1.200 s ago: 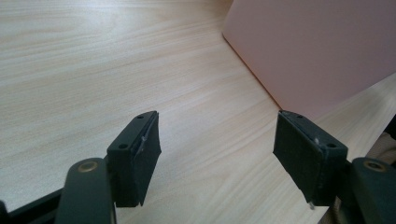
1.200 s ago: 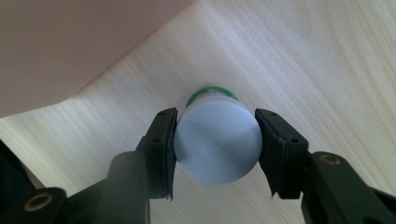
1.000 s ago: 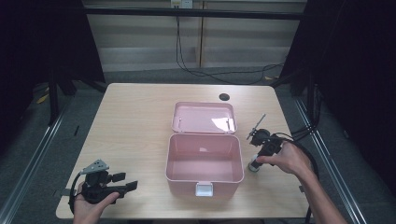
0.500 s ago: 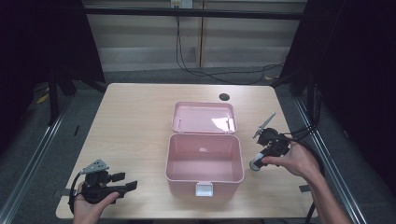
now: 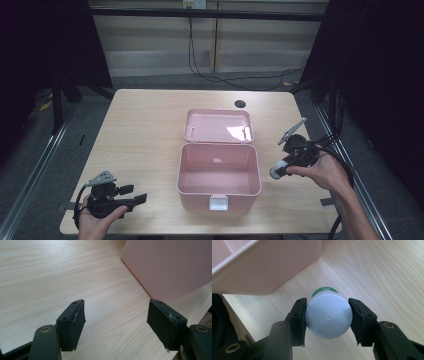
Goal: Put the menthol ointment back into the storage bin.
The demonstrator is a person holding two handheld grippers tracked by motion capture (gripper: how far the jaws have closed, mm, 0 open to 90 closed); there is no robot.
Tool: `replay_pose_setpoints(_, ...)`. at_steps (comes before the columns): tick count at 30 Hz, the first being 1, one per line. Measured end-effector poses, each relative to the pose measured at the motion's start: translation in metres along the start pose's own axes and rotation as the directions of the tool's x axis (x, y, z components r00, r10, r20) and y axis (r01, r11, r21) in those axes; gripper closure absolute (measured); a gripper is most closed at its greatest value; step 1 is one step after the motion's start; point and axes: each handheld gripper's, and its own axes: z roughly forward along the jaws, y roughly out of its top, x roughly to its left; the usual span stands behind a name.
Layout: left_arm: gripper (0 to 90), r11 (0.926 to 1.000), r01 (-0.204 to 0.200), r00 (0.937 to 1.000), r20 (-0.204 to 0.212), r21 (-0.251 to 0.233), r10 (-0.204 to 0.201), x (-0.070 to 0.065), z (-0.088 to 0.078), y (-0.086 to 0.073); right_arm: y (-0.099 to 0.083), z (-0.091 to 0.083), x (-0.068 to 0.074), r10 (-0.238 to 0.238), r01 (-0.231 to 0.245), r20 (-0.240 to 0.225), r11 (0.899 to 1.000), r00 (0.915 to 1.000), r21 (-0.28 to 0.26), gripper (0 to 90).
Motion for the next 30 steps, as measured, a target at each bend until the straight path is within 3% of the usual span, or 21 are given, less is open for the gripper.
replay_pose_setpoints(20,28.9,1.0,0.003,1.0,-0.007,0.008,-0.003,0.001,0.001,0.0,-0.007,-0.033,0.008,-0.023,0.021,-0.019,0.994,0.9996,-0.111,51.5)
replay_pose_setpoints(30,28.9,0.9999,0.009,0.9999,-0.007,0.01,-0.009,0.0,0.001,0.0,-0.005,-0.045,0.013,-0.042,0.039,-0.017,0.99,0.999,-0.138,51.5)
